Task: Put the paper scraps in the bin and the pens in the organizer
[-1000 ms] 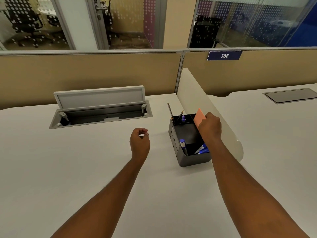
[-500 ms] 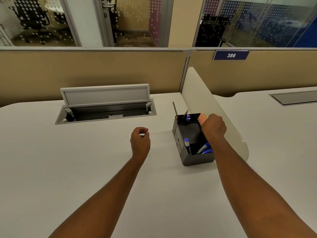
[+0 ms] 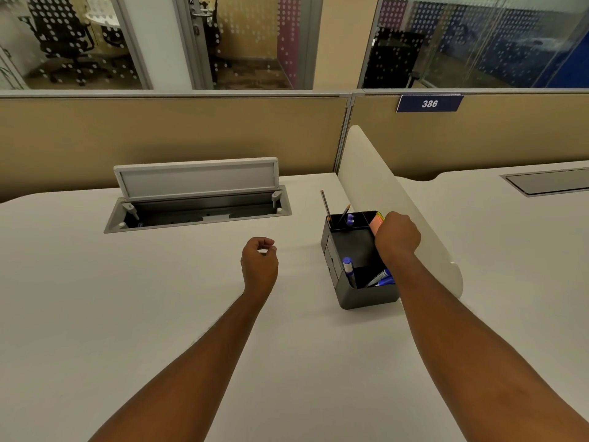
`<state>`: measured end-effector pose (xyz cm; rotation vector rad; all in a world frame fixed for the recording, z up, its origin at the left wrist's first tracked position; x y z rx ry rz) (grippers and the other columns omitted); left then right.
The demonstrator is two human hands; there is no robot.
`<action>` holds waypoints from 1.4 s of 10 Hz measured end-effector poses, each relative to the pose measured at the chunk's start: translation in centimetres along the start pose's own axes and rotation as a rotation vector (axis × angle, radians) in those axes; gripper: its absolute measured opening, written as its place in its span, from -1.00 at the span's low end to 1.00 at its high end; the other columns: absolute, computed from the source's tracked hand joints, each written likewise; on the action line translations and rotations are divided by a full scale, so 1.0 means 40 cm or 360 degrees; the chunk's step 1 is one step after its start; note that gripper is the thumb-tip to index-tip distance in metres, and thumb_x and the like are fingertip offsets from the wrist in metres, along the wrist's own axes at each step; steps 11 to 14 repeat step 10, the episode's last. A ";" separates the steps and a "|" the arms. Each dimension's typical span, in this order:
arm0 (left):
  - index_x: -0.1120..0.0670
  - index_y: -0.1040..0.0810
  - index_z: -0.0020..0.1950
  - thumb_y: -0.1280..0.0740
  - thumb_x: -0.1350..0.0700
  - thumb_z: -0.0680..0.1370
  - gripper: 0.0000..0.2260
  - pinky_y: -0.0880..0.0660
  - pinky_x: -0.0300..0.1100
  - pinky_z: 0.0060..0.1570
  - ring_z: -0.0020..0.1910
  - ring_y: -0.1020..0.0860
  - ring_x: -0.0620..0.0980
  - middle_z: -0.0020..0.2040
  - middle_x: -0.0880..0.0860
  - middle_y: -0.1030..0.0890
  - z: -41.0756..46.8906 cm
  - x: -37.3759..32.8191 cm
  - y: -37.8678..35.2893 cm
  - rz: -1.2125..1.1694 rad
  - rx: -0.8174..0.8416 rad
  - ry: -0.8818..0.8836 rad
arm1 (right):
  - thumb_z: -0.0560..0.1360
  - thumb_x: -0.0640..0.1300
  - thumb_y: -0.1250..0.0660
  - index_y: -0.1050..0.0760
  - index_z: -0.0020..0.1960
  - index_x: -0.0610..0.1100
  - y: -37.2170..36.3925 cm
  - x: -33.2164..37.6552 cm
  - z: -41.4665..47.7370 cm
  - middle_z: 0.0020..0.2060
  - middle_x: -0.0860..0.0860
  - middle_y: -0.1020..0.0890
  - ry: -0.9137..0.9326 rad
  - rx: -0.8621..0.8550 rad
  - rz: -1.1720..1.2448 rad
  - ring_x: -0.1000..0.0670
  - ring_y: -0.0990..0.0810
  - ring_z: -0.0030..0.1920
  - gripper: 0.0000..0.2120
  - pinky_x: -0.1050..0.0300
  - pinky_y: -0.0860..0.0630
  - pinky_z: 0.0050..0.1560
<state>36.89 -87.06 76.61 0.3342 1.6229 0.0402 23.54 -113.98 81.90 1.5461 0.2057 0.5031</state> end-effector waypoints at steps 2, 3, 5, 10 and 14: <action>0.17 -0.52 0.02 -0.29 0.30 0.51 -0.88 -0.56 -0.06 0.00 -0.02 -0.58 0.11 0.02 0.16 -0.61 0.003 0.000 0.003 0.0020 0.0001 -0.0016 | 0.53 -0.23 -0.30 -0.52 0.15 -0.21 -0.004 0.012 -0.005 0.04 -0.16 -0.64 0.0028 0.0014 -0.0149 -0.15 -0.64 0.01 -0.79 0.08 -0.55 -0.09; 0.15 -0.52 0.00 -0.29 0.30 0.51 -0.89 -0.55 -0.08 -0.01 -0.04 -0.59 0.10 -0.01 0.14 -0.60 0.000 -0.006 0.005 0.0038 0.0008 -0.0028 | 0.53 -0.23 -0.29 -0.54 0.12 -0.20 -0.002 0.015 -0.013 0.02 -0.15 -0.64 0.0038 0.0024 -0.0185 -0.13 -0.65 -0.01 -0.81 0.09 -0.55 -0.10; 0.17 -0.53 0.01 -0.29 0.31 0.51 -0.89 -0.53 -0.11 -0.03 -0.05 -0.59 0.10 0.00 0.15 -0.61 -0.010 -0.023 0.022 0.0077 0.0003 -0.0072 | 0.50 -0.25 -0.34 -0.53 0.11 -0.21 0.023 0.021 -0.035 0.01 -0.16 -0.63 0.0051 -0.0020 -0.0117 -0.14 -0.64 -0.02 -0.81 0.09 -0.55 -0.11; 0.23 -0.59 0.05 -0.26 0.21 0.56 -0.83 -0.45 -0.23 -0.03 -0.04 -0.58 0.04 0.00 0.18 -0.66 -0.079 -0.102 0.149 0.0384 -0.0080 -0.0421 | 0.51 -0.27 -0.27 -0.53 -0.05 -0.25 0.143 0.165 -0.219 -0.11 -0.18 -0.62 0.0530 -0.0409 0.0389 -0.18 -0.62 -0.12 -0.92 -0.03 -0.55 -0.12; 0.23 -0.59 0.05 -0.26 0.21 0.56 -0.83 -0.45 -0.23 -0.03 -0.04 -0.58 0.04 0.00 0.18 -0.66 -0.079 -0.102 0.149 0.0384 -0.0080 -0.0421 | 0.51 -0.27 -0.27 -0.53 -0.05 -0.25 0.143 0.165 -0.219 -0.11 -0.18 -0.62 0.0530 -0.0409 0.0389 -0.18 -0.62 -0.12 -0.92 -0.03 -0.55 -0.12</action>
Point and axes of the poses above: each hand's wrist, its own z-axis towards the middle knuckle, its own y-axis out of the back of the hand, x = y × z, the point moved 6 cm from there along z, towards the middle knuckle
